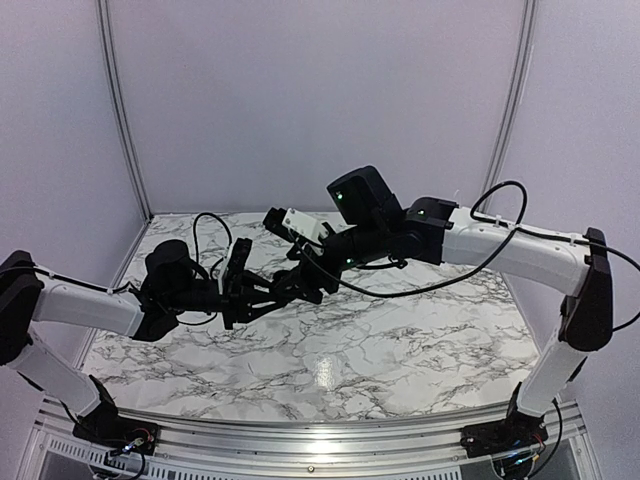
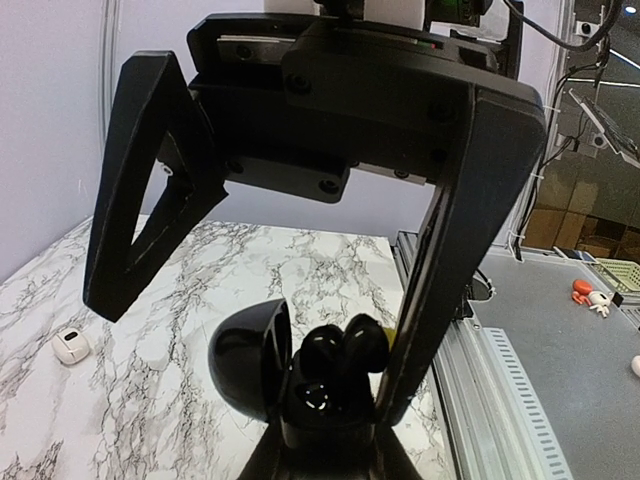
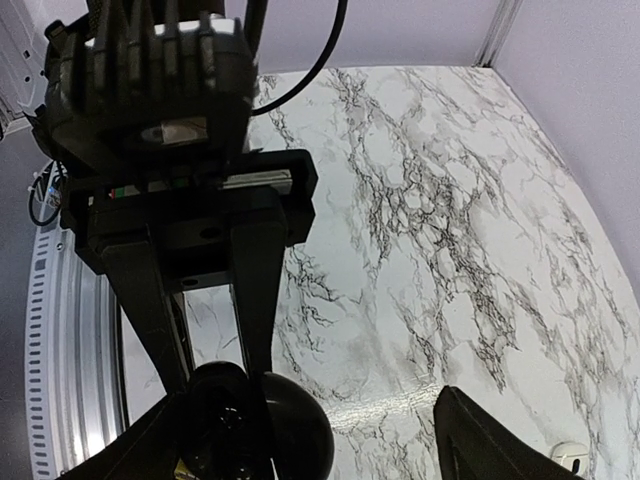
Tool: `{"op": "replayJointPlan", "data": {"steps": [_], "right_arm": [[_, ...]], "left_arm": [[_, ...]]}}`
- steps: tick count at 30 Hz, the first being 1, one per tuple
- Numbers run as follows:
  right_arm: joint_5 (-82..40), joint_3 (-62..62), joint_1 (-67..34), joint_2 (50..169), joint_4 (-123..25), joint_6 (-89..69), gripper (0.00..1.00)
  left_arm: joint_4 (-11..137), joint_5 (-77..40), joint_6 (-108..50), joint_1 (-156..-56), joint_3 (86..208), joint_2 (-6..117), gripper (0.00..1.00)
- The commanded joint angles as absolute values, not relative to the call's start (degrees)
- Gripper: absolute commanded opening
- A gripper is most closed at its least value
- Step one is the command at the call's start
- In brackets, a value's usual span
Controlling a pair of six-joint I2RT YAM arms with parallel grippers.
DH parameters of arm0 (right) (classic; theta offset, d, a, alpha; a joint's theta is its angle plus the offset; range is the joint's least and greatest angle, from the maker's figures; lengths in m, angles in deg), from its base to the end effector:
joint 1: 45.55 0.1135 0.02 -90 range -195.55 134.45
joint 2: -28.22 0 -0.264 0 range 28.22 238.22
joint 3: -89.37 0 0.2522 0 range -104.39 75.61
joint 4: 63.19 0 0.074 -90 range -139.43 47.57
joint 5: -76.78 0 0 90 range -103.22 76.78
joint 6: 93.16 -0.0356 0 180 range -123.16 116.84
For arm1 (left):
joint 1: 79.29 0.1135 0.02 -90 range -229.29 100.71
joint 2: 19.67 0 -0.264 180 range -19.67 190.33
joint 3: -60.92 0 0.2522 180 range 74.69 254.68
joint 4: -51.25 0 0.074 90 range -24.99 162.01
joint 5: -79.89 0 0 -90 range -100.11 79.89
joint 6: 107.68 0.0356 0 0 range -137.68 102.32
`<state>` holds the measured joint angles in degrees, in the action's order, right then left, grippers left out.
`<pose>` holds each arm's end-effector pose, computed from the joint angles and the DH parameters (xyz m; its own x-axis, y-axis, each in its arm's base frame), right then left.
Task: Insert the wireless bluetooth earbuds into the charging case
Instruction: Adjust the left earbud in the left side groove of the charging case.
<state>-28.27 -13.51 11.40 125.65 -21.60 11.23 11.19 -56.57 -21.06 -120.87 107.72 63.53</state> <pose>0.2064 0.3342 0.3353 -0.0820 -0.5660 -0.8203 -0.9748 0.2170 -0.0524 0.1998 -0.2118 0.2323 -0.0112 -0.0444 -0.9990 0.9994 0.0326 -0.0126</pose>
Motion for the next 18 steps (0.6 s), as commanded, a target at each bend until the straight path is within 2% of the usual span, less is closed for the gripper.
{"op": "replayJointPlan", "data": {"steps": [1,18], "right_arm": [[-28.6,-16.6,10.4,126.6,-24.3,9.6,0.83],[-30.0,-16.8,9.4,127.5,-25.7,8.1,0.82]], "left_arm": [[9.7,-57.2,-19.7,-121.5,109.3,64.4,0.0],[11.1,-56.9,-18.1,-122.4,110.2,65.1,0.0]]}}
